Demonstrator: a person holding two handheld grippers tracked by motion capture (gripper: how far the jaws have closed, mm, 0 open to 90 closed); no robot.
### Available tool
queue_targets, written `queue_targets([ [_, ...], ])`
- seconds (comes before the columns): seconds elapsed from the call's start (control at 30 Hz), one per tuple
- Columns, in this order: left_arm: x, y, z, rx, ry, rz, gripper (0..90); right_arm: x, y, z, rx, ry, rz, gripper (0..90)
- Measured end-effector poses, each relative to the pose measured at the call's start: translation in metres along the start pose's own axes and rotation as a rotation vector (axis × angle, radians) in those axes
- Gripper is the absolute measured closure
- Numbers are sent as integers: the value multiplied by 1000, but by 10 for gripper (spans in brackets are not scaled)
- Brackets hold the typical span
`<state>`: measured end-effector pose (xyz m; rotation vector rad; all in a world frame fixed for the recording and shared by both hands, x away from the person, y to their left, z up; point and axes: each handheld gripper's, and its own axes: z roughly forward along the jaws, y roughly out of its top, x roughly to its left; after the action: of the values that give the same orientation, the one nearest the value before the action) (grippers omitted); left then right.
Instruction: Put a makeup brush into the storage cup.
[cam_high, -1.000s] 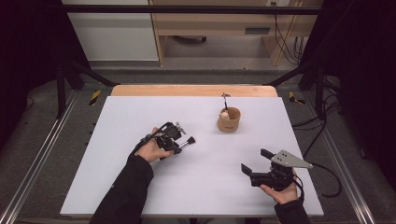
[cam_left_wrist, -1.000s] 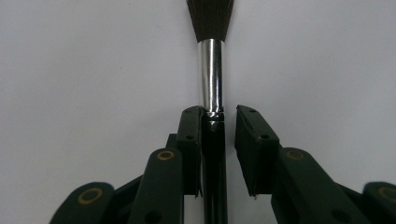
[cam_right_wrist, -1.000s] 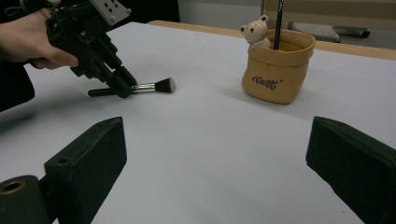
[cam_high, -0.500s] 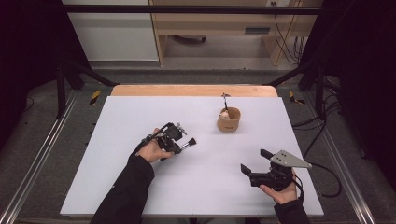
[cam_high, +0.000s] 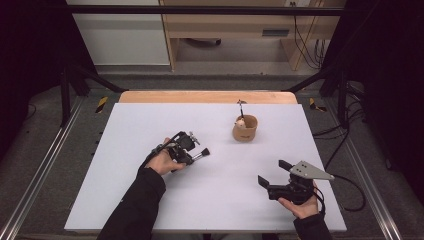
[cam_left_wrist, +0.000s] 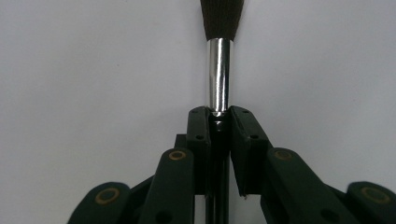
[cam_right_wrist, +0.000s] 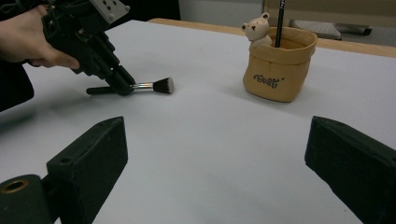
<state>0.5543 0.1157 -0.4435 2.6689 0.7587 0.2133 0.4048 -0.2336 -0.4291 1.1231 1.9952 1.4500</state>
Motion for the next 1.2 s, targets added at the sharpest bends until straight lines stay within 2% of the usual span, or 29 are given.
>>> queue_targets([
  [0.5, -4, -3, -22, -93, 22, 6, 784, 1, 1, 0, 0, 5, -6, 66],
  [0.87, -16, -10, -41, -178, 33, 8, 785, 3, 3, 1, -9, 9, 0, 73],
  [1.0, -21, -14, -49, -215, 52, 9, 785, 5, 4, 3, -9, 18, 5, 79],
  [1.2, -30, -22, -61, -282, 65, -8, 785, 10, 11, 7, -24, 30, 2, 85],
])
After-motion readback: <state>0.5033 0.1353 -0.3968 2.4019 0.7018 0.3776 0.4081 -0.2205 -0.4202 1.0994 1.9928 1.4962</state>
